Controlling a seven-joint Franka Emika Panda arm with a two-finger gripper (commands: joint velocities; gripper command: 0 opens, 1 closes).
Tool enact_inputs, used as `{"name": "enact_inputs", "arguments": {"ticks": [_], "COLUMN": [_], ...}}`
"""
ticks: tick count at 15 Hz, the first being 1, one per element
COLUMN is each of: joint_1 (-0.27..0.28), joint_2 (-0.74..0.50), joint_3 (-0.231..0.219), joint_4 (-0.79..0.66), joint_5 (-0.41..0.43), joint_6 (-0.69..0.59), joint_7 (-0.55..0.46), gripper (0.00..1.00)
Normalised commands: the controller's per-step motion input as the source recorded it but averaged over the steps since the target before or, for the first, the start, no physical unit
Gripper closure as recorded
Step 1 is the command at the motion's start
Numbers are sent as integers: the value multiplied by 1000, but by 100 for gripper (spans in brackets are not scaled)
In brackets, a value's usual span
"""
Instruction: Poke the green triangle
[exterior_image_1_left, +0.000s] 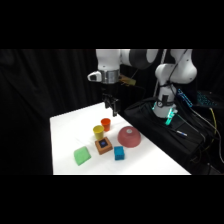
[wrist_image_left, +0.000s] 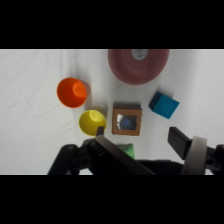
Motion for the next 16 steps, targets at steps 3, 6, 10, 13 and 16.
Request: {"name": "enact_inputs", "arguments": {"ticks": [3, 6, 10, 13, 16], "joint_1": [-20, -25, -30, -30, -18], "joint_2": [95, 280, 424, 448, 414], "joint_3": [11, 0, -21, -30, -26], "joint_4": [130, 377, 602, 714, 723], "joint_5": [-8, -3, 7, 23, 5], "joint_6": [-20, -60, -151, -242, -264], "joint_7": [-10, -40, -63, -85, -108], "gripper": [0, 0, 0, 25, 49]}}
